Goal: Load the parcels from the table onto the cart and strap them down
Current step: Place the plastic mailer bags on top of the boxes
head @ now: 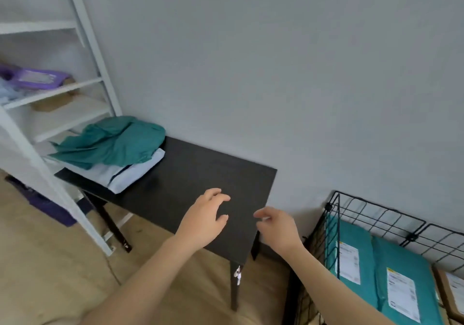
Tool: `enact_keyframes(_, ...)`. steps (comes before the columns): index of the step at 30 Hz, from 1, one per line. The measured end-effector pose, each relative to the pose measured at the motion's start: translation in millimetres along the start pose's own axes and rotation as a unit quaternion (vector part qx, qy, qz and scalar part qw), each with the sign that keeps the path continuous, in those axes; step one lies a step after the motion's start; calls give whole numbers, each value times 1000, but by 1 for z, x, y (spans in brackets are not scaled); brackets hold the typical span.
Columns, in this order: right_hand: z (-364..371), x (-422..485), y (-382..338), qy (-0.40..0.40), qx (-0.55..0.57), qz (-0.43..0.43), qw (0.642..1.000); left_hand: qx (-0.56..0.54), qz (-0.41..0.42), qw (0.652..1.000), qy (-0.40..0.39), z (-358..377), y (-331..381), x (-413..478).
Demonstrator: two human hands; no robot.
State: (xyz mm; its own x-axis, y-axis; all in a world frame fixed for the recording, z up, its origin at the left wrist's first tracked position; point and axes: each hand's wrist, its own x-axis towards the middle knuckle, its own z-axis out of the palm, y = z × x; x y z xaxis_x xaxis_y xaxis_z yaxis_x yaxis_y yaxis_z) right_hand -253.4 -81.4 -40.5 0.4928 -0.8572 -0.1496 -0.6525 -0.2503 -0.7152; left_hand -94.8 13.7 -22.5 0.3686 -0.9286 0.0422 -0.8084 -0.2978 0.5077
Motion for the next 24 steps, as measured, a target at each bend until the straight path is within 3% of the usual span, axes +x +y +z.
enact_keyframes(13,116,45,-106,-121,-34,-88,988,-8,-133,990,54,-75,-146,-49)
enact_keyframes(24,212,183,-199,-173,-9,-81,981,21,-173,981,85,-132,-278,34)
